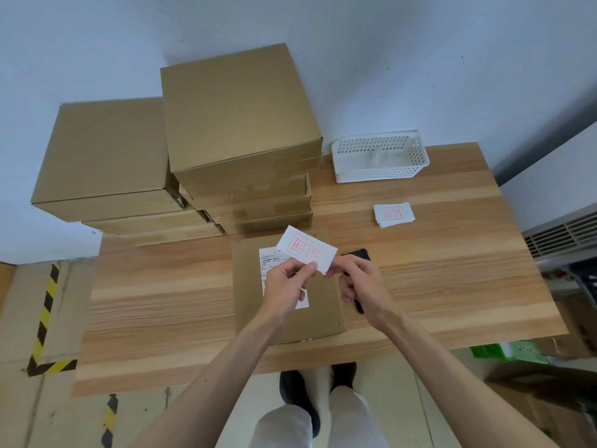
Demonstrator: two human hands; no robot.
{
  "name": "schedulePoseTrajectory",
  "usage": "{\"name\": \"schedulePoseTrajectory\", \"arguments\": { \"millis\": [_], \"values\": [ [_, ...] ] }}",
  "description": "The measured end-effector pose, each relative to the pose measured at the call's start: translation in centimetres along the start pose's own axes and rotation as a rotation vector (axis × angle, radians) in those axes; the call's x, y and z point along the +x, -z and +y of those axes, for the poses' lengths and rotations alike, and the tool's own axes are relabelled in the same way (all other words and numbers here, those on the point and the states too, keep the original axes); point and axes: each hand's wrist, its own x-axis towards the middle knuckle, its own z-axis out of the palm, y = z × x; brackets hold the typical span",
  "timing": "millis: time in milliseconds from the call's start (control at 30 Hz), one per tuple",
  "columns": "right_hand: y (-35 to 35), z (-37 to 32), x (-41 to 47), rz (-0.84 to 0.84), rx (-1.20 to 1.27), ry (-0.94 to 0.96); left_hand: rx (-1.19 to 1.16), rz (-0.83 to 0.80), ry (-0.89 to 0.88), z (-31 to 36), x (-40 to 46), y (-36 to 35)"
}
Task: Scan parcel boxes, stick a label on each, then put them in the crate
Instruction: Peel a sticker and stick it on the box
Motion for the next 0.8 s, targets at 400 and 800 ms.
{"name": "schedulePoseTrajectory", "arguments": {
  "millis": [400, 800],
  "values": [
    [1.5, -1.0, 0.6, 0.022, -0.02, 0.042, 0.048, -0.083, 0.024, 0.1, 0.3, 0.2],
    [1.6, -1.3, 0.2, -0.036, -0.104, 0.045, 0.569, 0.033, -0.624, -0.3, 0.0, 0.1]
  ]
}}
